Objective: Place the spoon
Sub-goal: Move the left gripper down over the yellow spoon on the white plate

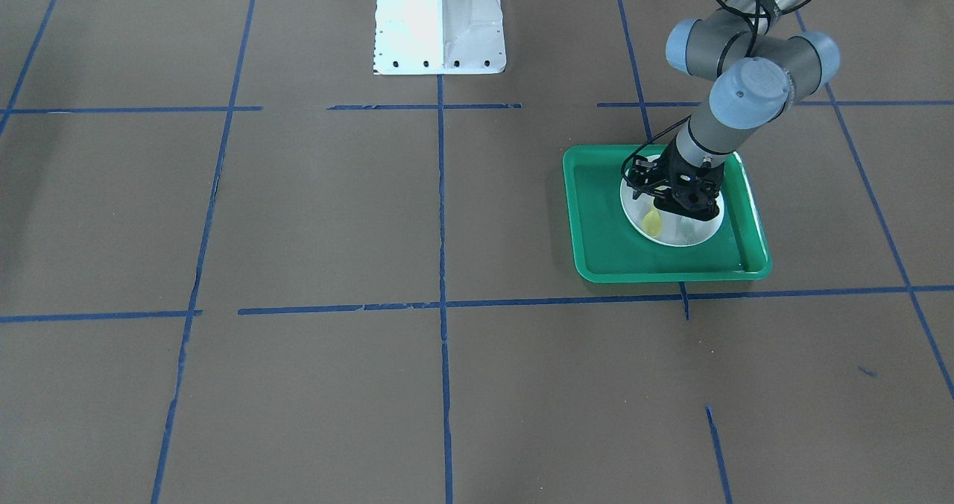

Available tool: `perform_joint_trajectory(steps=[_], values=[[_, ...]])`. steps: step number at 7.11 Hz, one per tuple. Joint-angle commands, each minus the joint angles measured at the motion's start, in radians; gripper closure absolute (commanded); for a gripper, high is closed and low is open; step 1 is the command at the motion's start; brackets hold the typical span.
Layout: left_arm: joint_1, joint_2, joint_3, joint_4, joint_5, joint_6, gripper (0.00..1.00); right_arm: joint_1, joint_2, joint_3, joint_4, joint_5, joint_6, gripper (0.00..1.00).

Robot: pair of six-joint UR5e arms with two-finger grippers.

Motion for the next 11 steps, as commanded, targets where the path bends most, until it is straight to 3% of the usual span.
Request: perform_joint_trajectory(steps=[1, 4, 5, 6, 7, 8, 11], values=[[0.003, 0.001, 0.011, 0.000, 0.000, 0.004, 0.32, 0.000, 0.000, 0.001, 0.000, 0.001, 0.000, 0.00], [0.003, 0.003, 0.019, 0.000, 0.000, 0.006, 0.39, 0.000, 0.000, -0.001, 0.000, 0.001, 0.000, 0.00], [0.004, 0.001, 0.019, 0.000, 0.000, 0.004, 0.46, 0.000, 0.000, 0.001, 0.000, -0.001, 0.000, 0.00], [0.004, 0.001, 0.019, 0.000, 0.000, 0.004, 0.57, 0.000, 0.000, 0.000, 0.000, 0.001, 0.000, 0.00], [0.003, 0.003, 0.017, 0.000, 0.000, 0.004, 0.87, 0.000, 0.000, -0.001, 0.000, 0.001, 0.000, 0.00], [0.003, 0.003, 0.014, 0.005, 0.000, 0.000, 1.00, 0.000, 0.000, 0.001, 0.000, 0.001, 0.000, 0.00], [-0.003, -0.005, -0.021, 0.012, -0.009, -0.020, 1.00, 0.000, 0.000, 0.001, 0.000, 0.001, 0.000, 0.00]])
